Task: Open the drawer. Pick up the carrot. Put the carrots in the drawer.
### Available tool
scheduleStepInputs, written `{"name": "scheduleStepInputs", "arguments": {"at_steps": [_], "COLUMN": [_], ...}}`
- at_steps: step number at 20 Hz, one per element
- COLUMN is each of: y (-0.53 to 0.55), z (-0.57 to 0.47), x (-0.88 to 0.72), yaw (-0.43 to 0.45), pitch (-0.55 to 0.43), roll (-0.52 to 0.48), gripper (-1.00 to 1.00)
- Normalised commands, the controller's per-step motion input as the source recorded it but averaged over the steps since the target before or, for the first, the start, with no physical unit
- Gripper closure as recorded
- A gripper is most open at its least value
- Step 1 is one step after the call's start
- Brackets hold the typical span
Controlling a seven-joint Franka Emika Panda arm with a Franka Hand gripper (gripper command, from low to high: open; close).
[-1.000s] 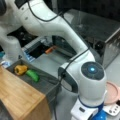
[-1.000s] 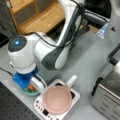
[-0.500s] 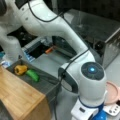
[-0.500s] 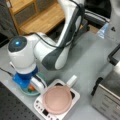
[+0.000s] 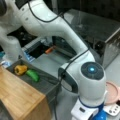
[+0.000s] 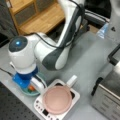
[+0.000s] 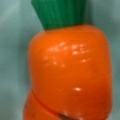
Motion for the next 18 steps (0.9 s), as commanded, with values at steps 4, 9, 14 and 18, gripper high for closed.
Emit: {"name": "scheduleStepInputs", "arguments": {"at_steps": [4, 9, 14, 18], "y": [0.2, 0.2, 0.1, 0.03], "z": [-0.21, -0.22, -0.08, 0.01], "x": [0.26, 0.22, 0.2, 0.17], "yaw": [0.061, 0.068, 0.054, 0.044], "pitch": [0.091, 0.085, 0.067, 0.063], "roll": [0.023, 0.031, 0.021, 0.018], "gripper": [1.0, 1.0, 1.0, 1.0]}}
